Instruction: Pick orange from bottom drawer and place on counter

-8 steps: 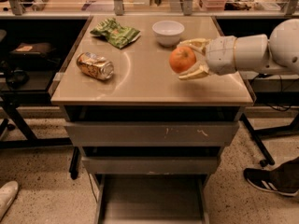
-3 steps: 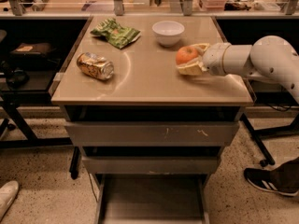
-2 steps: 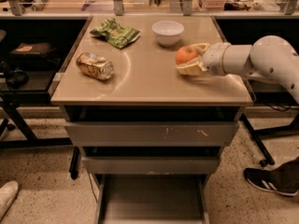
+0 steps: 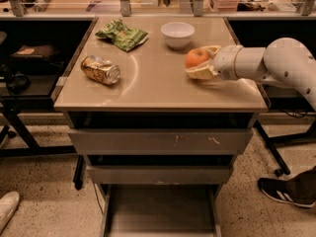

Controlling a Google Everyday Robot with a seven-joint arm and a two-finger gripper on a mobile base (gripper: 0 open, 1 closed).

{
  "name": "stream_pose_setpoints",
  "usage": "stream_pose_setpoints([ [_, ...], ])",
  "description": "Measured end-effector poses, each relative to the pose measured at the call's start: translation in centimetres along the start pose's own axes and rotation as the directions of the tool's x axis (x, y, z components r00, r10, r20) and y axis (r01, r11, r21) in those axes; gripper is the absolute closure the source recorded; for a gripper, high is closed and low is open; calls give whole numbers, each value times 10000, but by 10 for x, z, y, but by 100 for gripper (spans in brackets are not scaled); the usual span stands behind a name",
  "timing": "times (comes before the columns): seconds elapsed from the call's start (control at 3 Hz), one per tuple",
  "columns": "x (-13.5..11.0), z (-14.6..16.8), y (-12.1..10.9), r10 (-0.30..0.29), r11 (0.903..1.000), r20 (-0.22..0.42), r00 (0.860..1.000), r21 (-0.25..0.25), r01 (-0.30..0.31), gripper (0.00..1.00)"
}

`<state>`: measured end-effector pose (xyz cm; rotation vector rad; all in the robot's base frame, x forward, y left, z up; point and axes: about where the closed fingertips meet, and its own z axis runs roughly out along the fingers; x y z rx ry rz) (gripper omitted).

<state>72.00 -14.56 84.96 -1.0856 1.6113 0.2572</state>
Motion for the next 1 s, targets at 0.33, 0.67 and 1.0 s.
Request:
stream_pose_setpoints([
  [0.33, 0, 0, 0, 0, 10000, 0, 10000, 0, 0, 10],
  [0.67, 0, 0, 0, 0, 10000, 0, 10000, -1, 0, 0],
  [1.0, 0, 0, 0, 0, 10000, 0, 10000, -1, 0, 0],
])
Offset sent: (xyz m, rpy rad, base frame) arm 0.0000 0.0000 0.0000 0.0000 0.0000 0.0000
